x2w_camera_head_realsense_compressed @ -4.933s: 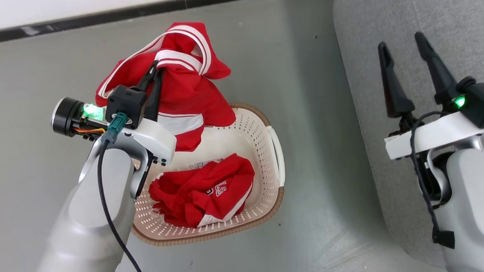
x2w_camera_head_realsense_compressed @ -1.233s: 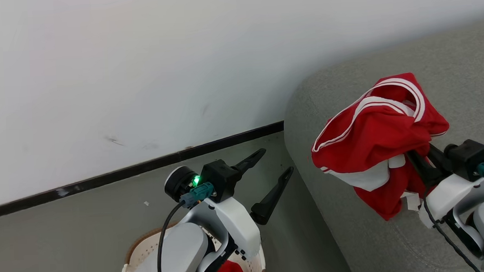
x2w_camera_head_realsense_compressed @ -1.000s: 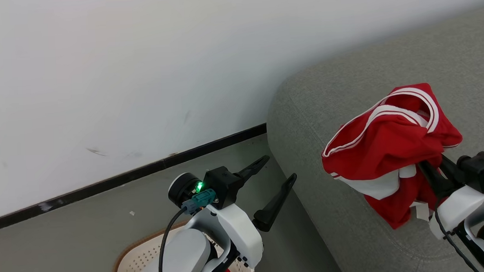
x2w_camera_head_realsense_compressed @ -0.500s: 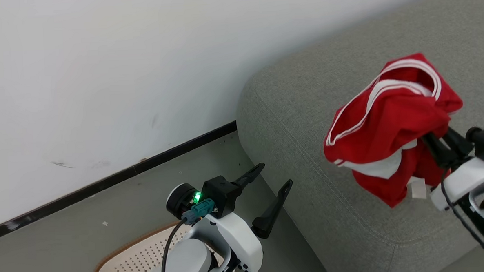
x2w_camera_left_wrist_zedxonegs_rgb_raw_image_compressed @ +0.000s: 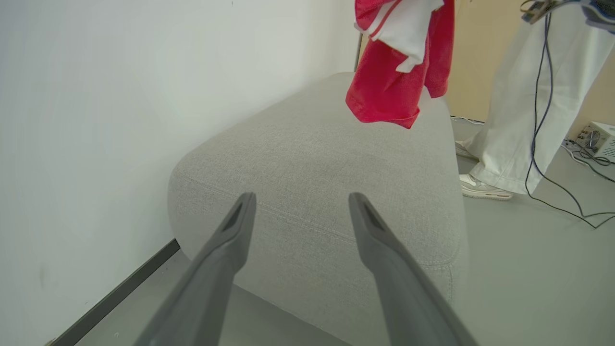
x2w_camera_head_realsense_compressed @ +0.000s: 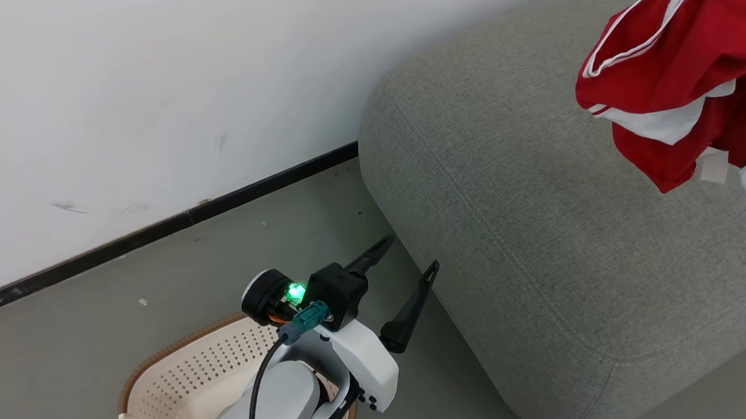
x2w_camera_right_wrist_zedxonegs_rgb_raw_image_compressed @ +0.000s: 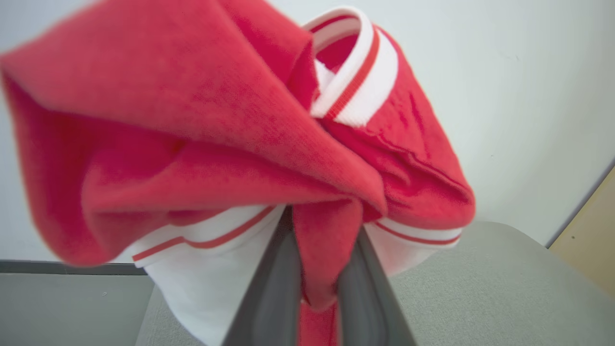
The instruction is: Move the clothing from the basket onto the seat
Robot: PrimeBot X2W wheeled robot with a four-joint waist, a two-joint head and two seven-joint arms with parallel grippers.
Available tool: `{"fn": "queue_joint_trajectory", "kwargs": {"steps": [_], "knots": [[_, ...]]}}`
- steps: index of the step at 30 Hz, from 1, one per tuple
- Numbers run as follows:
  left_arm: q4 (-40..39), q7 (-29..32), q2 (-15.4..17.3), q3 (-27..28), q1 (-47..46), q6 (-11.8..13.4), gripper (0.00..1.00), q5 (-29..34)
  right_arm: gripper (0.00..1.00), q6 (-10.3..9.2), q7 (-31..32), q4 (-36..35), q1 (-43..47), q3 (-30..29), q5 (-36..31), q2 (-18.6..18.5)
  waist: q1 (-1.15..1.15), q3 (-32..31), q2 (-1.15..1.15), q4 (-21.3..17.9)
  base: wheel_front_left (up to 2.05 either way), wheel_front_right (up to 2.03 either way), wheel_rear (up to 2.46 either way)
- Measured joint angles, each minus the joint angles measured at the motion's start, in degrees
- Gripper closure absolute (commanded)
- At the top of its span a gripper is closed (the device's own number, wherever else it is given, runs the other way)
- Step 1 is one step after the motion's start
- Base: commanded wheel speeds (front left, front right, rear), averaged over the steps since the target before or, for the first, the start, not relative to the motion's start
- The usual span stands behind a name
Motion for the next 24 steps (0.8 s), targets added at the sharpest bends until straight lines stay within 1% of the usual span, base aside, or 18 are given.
{"fn": "queue_joint_trajectory", "kwargs": {"steps": [9, 16, 19, 20, 24], "knots": [[-4.09, 0.02, 0.11, 0.45, -3.68, 1.53, 0.00, 2.01, 1.00, 0.00, 0.45, 9.40, -2.42, -5.60, 0.85, -3.02, 0.00, 4.34, 0.00, 1.78, 0.00, 0.00, 0.00], [-6.12, 1.10, 0.16, -0.09, -5.25, 1.77, 0.00, 3.87, 1.00, 0.01, 0.43, 15.95, -2.50, -9.33, 0.83, -3.20, 0.00, 7.68, 0.00, 3.53, 0.00, 0.00, 0.00], [-6.97, 1.62, 0.18, -0.37, -5.86, 1.83, 0.00, 4.32, 1.00, 0.00, 0.38, 18.48, -3.49, -10.14, 0.58, -2.58, 0.00, 9.09, 0.00, 4.32, 0.00, 0.00, 0.00], [-7.38, 1.96, 0.18, -0.58, -5.88, 1.83, 0.00, 4.50, 1.00, 0.01, 0.36, 19.45, -3.91, -10.36, -0.55, -1.80, 0.00, 10.04, 0.00, 4.85, 0.00, 0.00, 0.00], [-7.70, 2.55, 0.19, -1.11, -6.65, 1.83, 0.00, 4.72, 1.00, 0.01, 0.27, 21.99, -4.66, -10.96, -1.37, 0.94, 0.00, 11.86, 0.00, 5.93, 0.00, 0.00, 0.00]]}}
